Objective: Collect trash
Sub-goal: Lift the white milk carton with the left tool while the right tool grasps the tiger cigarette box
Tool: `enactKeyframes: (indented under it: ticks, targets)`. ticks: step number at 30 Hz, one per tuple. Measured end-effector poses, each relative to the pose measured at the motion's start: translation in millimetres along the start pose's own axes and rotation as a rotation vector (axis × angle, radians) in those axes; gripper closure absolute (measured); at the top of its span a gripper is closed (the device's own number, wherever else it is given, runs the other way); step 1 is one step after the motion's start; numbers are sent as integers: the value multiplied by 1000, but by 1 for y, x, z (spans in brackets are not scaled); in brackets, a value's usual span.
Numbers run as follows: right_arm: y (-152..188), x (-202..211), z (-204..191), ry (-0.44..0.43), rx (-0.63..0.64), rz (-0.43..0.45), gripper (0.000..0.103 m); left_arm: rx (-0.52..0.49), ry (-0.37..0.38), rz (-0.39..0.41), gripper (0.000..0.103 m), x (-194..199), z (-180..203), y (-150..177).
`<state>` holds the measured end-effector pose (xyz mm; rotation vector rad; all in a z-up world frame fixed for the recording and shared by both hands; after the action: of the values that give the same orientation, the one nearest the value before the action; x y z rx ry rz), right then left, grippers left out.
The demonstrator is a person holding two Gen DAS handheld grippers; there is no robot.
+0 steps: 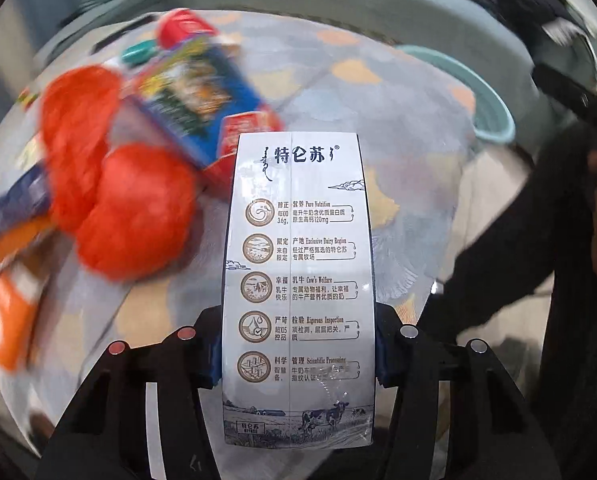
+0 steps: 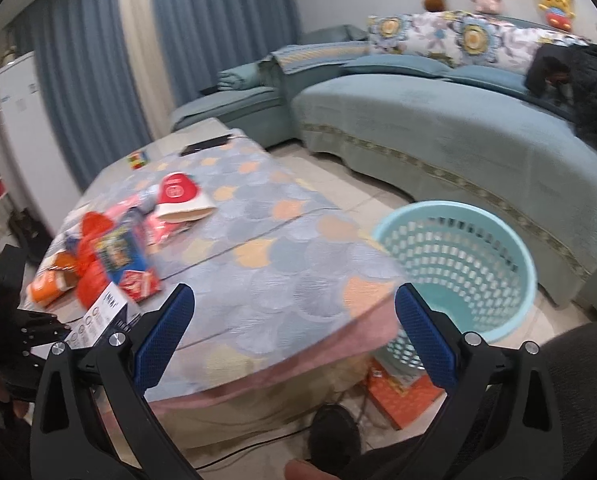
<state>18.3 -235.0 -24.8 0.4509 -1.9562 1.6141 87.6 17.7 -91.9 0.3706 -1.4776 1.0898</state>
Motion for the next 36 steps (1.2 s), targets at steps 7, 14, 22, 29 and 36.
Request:
enactKeyframes:
  ticks: [7,14,22,29,36]
  targets:
    - [0,-1,-41,-80,122,29,8,271,-30,344,52,86,-28,28]
    - [-1,-27,-117,-157,346,24,8,495,-216,444,52,116,-67,62]
    - [-1,-75,-199,-229,446,-7,10,500,-293,536,51,139,-58,59]
    - [-5,-111,-229,-163,474,-28,10,496,-300,501,51,126,-68,55]
    - [-4,-140,-219,-227,374,-160,46,494,-297,486,51,117,-68,55]
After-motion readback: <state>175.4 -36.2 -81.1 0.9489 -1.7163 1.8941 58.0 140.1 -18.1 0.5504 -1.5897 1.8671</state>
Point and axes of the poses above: each gripper's, at about its wrist camera, not at the fingertips, and x roughly against the way its jaws point, z to its right, y to its underside, the point moved 5 cm from there along -x, roughly the way its jaws point, and after that the axes turned 9 degrees about y, right-handed, at the moved point
